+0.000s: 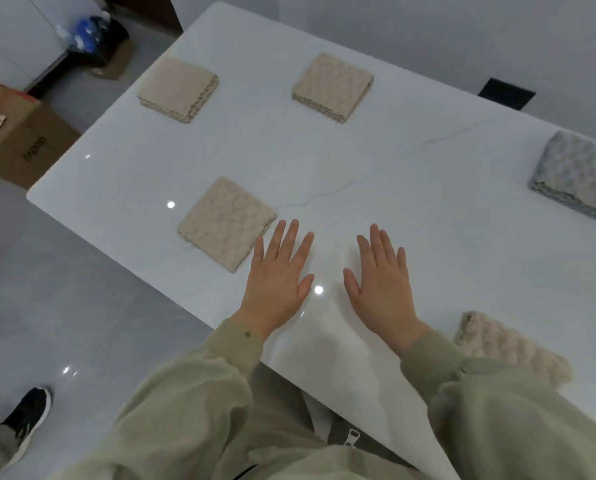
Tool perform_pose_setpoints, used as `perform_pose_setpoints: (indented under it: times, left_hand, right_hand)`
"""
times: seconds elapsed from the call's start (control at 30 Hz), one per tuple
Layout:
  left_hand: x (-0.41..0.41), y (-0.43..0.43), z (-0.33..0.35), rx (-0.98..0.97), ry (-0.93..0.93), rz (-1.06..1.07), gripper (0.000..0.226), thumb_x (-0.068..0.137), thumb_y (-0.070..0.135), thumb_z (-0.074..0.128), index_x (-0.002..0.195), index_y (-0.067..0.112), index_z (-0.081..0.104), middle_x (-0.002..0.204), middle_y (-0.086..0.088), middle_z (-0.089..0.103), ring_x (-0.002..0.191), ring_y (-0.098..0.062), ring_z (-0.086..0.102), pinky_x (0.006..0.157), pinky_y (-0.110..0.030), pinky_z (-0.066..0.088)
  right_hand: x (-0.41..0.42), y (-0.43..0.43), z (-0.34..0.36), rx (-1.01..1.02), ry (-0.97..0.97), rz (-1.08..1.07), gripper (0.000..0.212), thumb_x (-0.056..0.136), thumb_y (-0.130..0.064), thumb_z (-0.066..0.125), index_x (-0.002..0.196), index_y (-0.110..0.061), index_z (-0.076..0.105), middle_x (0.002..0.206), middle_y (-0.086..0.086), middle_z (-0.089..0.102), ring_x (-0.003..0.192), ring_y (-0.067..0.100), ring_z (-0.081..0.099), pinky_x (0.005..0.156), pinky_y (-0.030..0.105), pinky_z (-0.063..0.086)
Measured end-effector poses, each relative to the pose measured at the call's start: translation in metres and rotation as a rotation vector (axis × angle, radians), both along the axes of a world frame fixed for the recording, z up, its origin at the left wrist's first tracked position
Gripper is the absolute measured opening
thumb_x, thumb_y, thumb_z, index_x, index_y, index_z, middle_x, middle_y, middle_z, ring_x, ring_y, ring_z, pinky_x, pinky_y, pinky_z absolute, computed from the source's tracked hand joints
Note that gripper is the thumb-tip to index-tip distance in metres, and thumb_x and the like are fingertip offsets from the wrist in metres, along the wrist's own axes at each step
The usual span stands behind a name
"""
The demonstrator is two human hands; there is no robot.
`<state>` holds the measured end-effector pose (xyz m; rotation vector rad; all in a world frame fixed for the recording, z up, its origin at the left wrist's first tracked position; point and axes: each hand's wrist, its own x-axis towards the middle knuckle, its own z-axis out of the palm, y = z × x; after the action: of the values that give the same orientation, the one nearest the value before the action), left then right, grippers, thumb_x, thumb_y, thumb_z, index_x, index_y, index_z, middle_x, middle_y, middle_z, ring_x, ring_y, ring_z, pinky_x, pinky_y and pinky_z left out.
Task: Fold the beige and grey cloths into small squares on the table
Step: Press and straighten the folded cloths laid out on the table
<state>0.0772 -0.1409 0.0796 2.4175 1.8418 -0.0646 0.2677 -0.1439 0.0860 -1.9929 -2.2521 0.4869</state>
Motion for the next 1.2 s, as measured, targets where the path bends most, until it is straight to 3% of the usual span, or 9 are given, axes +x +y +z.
perform_pose_setpoints:
  times: [0.17, 0.3, 0.4, 0.53, 0.67, 0.83, 0.93, 1.2]
  left_hand:
    - [-0.054, 0.053, -0.003, -0.045, -0.097, -0.141, 0.059, 0.094, 0.041, 0.024, 0.149, 0.017, 0.019, 0.157, -0.011, 0.017, 0.146, -0.027, 0.010, 0.113, -0.048, 0.011]
    - [-0.127, 0.102, -0.008, -0.165, -0.261, -0.102, 0.062, 0.093, 0.041, 0.011, 0.150, 0.017, 0.017, 0.159, -0.006, 0.005, 0.147, -0.021, -0.003, 0.117, -0.041, 0.001]
    - [-0.179, 0.131, -0.011, -0.223, -0.503, -0.002, 0.054, 0.100, 0.030, 0.026, 0.150, 0.015, 0.017, 0.159, -0.005, 0.009, 0.146, -0.018, 0.003, 0.119, -0.035, 0.005]
    - [-0.204, 0.145, -0.008, -0.457, -0.836, 0.220, 0.051, 0.102, 0.029, 0.031, 0.150, 0.019, 0.017, 0.157, 0.006, 0.017, 0.143, -0.006, 0.015, 0.114, -0.020, 0.012]
    - [-0.205, 0.138, -0.013, -0.557, -0.977, 0.278, 0.050, 0.102, 0.031, 0.030, 0.150, 0.020, 0.020, 0.155, 0.009, 0.022, 0.138, 0.000, 0.019, 0.111, -0.016, 0.015]
    - [-0.198, 0.129, -0.019, -0.594, -1.046, 0.239, 0.048, 0.103, 0.030, 0.030, 0.149, 0.022, 0.021, 0.153, 0.011, 0.025, 0.139, -0.001, 0.023, 0.118, -0.029, 0.020]
    - [-0.190, 0.124, -0.022, -0.596, -1.052, 0.227, 0.050, 0.102, 0.027, 0.031, 0.150, 0.021, 0.018, 0.155, 0.010, 0.022, 0.140, -0.002, 0.020, 0.118, -0.030, 0.018]
    - [-0.181, 0.127, -0.025, -0.567, -1.062, 0.188, 0.053, 0.101, 0.023, 0.035, 0.150, 0.016, 0.017, 0.155, 0.006, 0.021, 0.141, -0.004, 0.019, 0.118, -0.031, 0.018]
  right_hand:
    - [-0.046, 0.020, -0.016, -0.021, 0.102, -0.133, 0.074, 0.089, -0.052, 0.011, 0.148, -0.010, 0.022, 0.159, 0.008, 0.009, 0.147, 0.021, 0.004, 0.117, 0.037, 0.000]
    - [-0.108, 0.037, -0.026, -0.041, 0.321, -0.390, 0.057, 0.098, -0.036, 0.035, 0.147, -0.008, 0.025, 0.158, 0.008, 0.015, 0.146, 0.020, 0.011, 0.119, 0.034, 0.008]
    - [-0.159, 0.044, -0.027, -0.033, 0.608, -0.653, 0.053, 0.098, -0.022, 0.043, 0.147, -0.010, 0.026, 0.156, 0.003, 0.022, 0.144, 0.016, 0.019, 0.115, 0.024, 0.013]
    - [-0.212, 0.049, -0.027, -0.060, 0.782, -0.818, 0.056, 0.098, -0.024, 0.045, 0.149, -0.016, 0.022, 0.154, -0.005, 0.025, 0.137, 0.002, 0.022, 0.111, 0.018, 0.015]
    - [-0.239, 0.056, -0.026, -0.072, 0.918, -0.886, 0.058, 0.097, -0.020, 0.046, 0.149, -0.019, 0.021, 0.154, -0.005, 0.026, 0.140, 0.008, 0.026, 0.117, 0.031, 0.023]
    - [-0.248, 0.066, -0.020, -0.055, 0.884, -0.945, 0.060, 0.095, -0.018, 0.046, 0.150, -0.019, 0.022, 0.153, -0.004, 0.029, 0.138, 0.012, 0.031, 0.115, 0.032, 0.026]
    - [-0.245, 0.070, -0.019, -0.044, 0.849, -0.947, 0.059, 0.096, -0.019, 0.046, 0.149, -0.017, 0.022, 0.152, -0.001, 0.031, 0.137, 0.016, 0.034, 0.115, 0.035, 0.027]
    - [-0.234, 0.082, -0.018, -0.018, 0.875, -0.963, 0.056, 0.096, -0.018, 0.046, 0.148, -0.017, 0.025, 0.150, -0.003, 0.034, 0.134, 0.013, 0.036, 0.110, 0.025, 0.028]
